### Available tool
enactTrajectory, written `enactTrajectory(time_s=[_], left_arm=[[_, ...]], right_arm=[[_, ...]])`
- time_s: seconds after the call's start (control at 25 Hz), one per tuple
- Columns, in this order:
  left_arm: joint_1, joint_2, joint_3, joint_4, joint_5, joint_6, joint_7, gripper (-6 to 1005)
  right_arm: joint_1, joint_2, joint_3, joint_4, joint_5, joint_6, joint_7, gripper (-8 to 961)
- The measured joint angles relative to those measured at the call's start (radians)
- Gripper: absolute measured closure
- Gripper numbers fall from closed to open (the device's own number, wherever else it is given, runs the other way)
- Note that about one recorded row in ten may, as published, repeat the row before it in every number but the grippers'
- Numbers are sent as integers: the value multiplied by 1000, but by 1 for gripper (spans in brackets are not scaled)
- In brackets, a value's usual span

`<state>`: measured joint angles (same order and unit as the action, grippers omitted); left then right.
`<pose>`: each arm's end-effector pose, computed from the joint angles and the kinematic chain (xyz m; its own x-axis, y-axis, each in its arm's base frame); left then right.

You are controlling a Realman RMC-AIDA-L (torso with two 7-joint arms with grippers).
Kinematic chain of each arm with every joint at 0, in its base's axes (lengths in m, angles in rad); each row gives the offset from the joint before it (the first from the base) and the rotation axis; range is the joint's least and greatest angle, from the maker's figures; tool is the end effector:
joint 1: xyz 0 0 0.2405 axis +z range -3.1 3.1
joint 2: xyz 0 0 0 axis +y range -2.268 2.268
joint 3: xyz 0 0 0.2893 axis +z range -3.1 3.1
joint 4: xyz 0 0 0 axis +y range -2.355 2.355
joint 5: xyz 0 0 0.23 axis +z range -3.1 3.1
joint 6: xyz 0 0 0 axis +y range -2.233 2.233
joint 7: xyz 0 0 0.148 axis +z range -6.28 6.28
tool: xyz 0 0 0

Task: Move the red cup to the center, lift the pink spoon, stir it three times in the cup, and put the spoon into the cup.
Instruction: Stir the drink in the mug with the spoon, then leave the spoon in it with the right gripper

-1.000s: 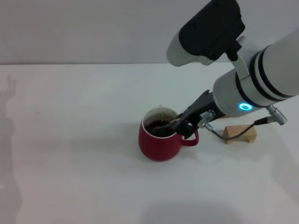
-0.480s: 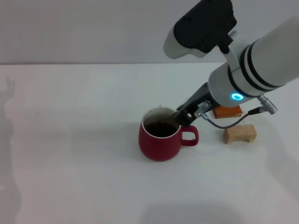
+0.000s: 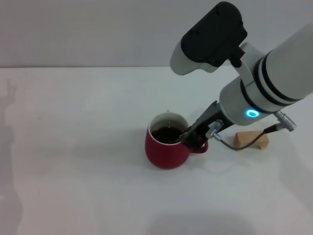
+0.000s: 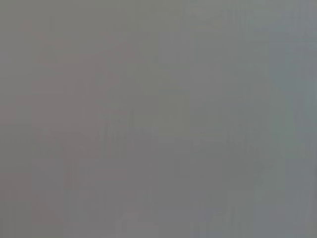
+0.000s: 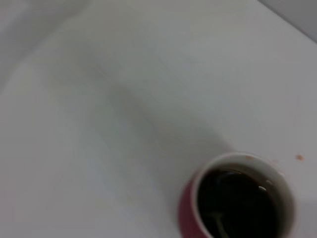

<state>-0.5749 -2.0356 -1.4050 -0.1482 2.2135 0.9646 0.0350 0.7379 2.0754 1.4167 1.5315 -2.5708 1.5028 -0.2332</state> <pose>-0.3987 0.4167 0.0447 0.6740 -0.0645 0.7359 0.7079 0.3414 -0.6184 0.0848 0.3744 -0.0645 0.8350 -0.5128 0.1998 -0.3932 -0.8099 -0.4353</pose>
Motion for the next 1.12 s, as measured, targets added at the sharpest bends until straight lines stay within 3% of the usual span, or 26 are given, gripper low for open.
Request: enactTrajectory(time_s=[0.56,0.76,1.12], left_arm=[[9,-3,0,-5,3,6,-3,157],[9,-4,0,-5,6,6,-3,156],[10,-3,0,-5,5,7,-2,157]], right_arm=[[23,-1,9,-94,-31,-117,-2,810],[25,-2,12,-100,-38,-69,0,809],[7,1,13,10,24,6,7,810]])
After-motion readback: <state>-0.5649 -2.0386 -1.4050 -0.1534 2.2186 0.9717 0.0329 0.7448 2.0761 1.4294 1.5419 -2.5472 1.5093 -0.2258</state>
